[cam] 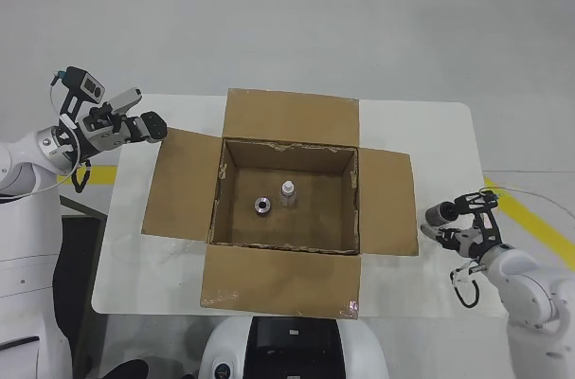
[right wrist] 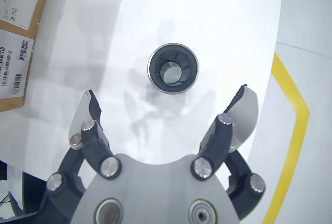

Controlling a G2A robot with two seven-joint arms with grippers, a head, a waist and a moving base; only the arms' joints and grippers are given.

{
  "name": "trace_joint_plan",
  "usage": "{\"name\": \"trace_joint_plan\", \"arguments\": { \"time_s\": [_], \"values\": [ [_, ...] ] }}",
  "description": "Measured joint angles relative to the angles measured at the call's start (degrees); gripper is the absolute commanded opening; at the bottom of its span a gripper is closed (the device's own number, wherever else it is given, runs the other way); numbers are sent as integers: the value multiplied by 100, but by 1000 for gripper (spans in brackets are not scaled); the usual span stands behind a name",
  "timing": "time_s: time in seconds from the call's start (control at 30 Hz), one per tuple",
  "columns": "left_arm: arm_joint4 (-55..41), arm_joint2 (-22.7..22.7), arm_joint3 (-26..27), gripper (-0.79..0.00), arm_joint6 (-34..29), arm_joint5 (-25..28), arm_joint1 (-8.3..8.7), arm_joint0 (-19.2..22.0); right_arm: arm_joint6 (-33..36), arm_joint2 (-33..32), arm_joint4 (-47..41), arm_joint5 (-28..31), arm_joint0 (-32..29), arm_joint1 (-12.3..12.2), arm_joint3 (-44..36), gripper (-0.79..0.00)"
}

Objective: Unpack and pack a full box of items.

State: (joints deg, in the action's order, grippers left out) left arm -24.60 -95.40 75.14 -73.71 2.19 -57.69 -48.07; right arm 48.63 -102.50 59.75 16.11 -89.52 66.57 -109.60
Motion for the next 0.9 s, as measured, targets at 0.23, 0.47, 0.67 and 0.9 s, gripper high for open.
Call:
{"name": "trace_joint_plan", "arguments": {
  "time_s": [0.23,0.47,0.67,0.9],
  "values": [
    [0,0,0,0,0,0,0,0,-140,308,144,-139,253,-8,204,0],
    [0,0,0,0,0,0,0,0,-188,436,282,-248,385,-28,318,0],
    [0,0,0,0,0,0,0,0,-201,555,411,-397,442,-38,339,-326],
    [0,0,0,0,0,0,0,0,-176,666,545,-544,440,-47,305,-606]
  ]
}}
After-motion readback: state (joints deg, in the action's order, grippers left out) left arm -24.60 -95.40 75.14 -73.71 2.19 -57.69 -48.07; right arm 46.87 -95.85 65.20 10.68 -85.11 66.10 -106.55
